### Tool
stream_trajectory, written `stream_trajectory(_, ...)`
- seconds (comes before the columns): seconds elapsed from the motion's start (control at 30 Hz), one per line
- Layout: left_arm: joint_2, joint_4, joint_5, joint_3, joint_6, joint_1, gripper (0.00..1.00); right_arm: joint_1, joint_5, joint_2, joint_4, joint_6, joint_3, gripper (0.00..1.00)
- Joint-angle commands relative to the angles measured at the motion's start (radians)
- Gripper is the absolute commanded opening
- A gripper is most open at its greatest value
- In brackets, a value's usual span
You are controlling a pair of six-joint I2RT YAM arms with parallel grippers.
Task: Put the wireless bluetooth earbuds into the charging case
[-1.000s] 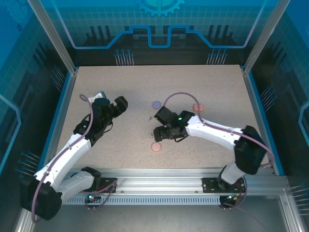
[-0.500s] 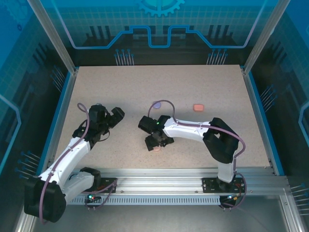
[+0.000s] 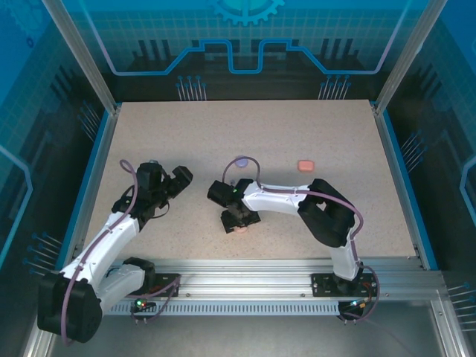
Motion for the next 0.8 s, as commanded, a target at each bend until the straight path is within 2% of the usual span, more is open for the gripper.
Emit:
stream_trajectory(0.0,-0.003,0.027,0.028,-0.018,-0.011,0.010,0.99,0.014,-0.013,0.022,-0.007,0.012,0.025,0.69)
stream_trajectory(0.5,-0.001,0.034,0.035,-0.015,-0.030,0.010,0.99,0.025,0.003,0.034,-0.024,0.036,0.012,0.66)
stream_trajectory(0.77,-0.003,0.038,0.029,-0.014,-0.041,0.010,0.99,0.036,0.029,0.052,-0.060,0.093,0.025,0.61)
